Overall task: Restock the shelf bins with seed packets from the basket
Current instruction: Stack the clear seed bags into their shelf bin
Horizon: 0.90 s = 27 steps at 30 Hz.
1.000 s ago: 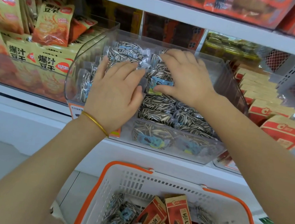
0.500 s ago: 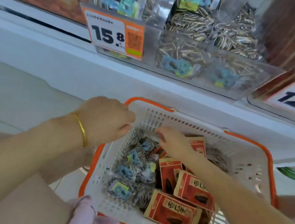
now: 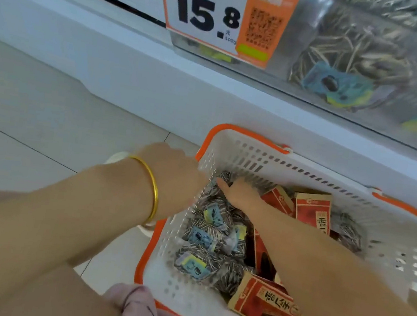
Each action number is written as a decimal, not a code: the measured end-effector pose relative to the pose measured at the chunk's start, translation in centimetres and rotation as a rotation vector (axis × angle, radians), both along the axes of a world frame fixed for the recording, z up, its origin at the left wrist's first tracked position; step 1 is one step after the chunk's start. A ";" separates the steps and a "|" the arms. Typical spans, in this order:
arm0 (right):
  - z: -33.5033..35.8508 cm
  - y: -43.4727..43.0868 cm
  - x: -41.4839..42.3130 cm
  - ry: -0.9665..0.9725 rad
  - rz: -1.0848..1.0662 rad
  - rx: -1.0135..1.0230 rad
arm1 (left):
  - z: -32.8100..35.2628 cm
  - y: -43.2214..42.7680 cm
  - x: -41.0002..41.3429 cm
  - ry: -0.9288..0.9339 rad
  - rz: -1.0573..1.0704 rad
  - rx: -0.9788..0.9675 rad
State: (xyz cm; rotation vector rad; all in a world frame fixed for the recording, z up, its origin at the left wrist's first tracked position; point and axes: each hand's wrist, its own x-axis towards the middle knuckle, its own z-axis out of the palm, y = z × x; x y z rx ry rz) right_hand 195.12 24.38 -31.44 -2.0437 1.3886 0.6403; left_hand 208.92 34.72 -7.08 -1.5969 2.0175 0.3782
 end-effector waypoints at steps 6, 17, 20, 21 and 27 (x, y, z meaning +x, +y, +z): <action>-1.0 1.1 1.4 0.035 -0.173 0.028 | 0.1 0.0 1.1 0.005 0.016 -0.005; -2.5 2.5 2.6 -0.088 -0.578 0.237 | 0.3 -0.7 -0.1 0.018 0.025 0.091; -1.1 4.2 1.3 -0.180 -0.583 0.105 | 0.0 -0.9 -0.9 0.008 0.013 0.156; -0.2 4.6 0.7 -0.250 -0.578 0.057 | -0.2 -1.0 -1.1 0.014 0.011 0.161; 9.1 5.4 -4.6 -0.685 -0.466 -0.025 | -1.6 -2.2 -2.5 0.197 0.183 0.002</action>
